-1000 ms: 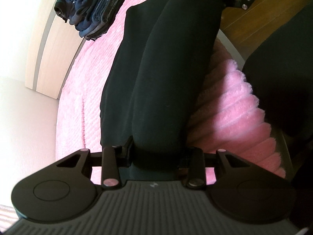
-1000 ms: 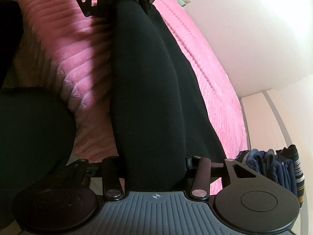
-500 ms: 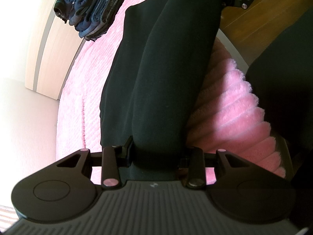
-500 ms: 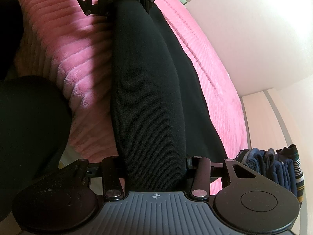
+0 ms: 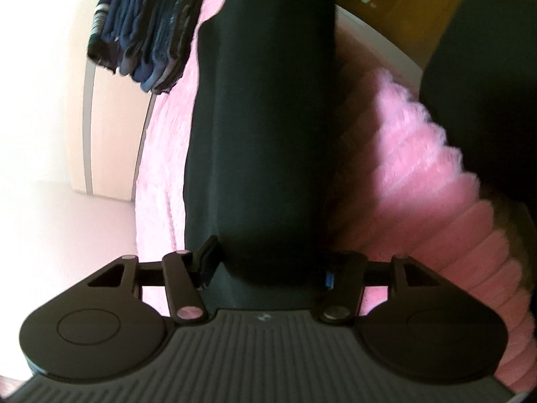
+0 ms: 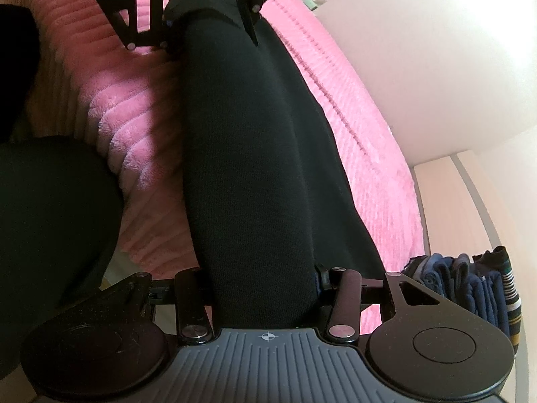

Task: Fold clothes
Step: 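Lift the black jacket bundle with both grippers and carry it toward the clothes stack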

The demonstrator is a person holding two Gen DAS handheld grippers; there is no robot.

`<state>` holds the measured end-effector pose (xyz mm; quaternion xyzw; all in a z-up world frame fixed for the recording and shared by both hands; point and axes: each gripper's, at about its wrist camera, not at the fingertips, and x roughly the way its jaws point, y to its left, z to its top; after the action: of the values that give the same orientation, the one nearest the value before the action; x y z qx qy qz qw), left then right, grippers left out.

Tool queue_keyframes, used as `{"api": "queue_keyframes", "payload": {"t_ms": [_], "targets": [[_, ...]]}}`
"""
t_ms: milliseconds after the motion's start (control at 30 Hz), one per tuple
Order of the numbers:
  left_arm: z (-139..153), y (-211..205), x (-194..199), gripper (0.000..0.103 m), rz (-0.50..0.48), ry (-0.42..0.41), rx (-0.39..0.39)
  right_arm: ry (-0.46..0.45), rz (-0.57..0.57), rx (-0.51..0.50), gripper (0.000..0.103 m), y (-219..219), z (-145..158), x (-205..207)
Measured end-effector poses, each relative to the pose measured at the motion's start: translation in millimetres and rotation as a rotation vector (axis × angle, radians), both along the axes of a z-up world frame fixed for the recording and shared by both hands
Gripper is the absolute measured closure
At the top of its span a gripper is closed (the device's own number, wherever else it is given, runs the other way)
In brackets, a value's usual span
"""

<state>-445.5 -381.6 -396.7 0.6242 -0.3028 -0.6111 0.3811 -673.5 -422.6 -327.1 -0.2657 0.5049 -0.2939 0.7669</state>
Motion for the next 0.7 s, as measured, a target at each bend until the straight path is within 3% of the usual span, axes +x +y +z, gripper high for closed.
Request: {"api": "queue_keyframes", "payload": {"t_ms": [100,233,333,467,700], "targets": [[-7.7,-5.9,2.4,0.048,-0.021,-0.030,-0.009,0.001,0.002,0.000,0.058,1.0,-1.1,-2.0],[-11.2,-7.6,5.4,0.064,-0.025,-0.026,-0.004,0.021,0.014,-0.021,0.058,1.5,-6.6,-0.6],[-8.7,-7.0,9.2,0.069,-0.014,0.014,-0.005,0.060,0.031,-0.058,0.051,5.8,-15.4,2.0],[-0.4,-11.0,12.6,0.070,0.023,0.103,0.006,0.083,0.038,-0.080,0.049,8.9,-20.5,4.4],[-5.3,-8.5,6.9,0.070,0.039,0.108,-0.031,0.129,0.059,-0.086,0.039,4.0,-37.2,1.9]]}}
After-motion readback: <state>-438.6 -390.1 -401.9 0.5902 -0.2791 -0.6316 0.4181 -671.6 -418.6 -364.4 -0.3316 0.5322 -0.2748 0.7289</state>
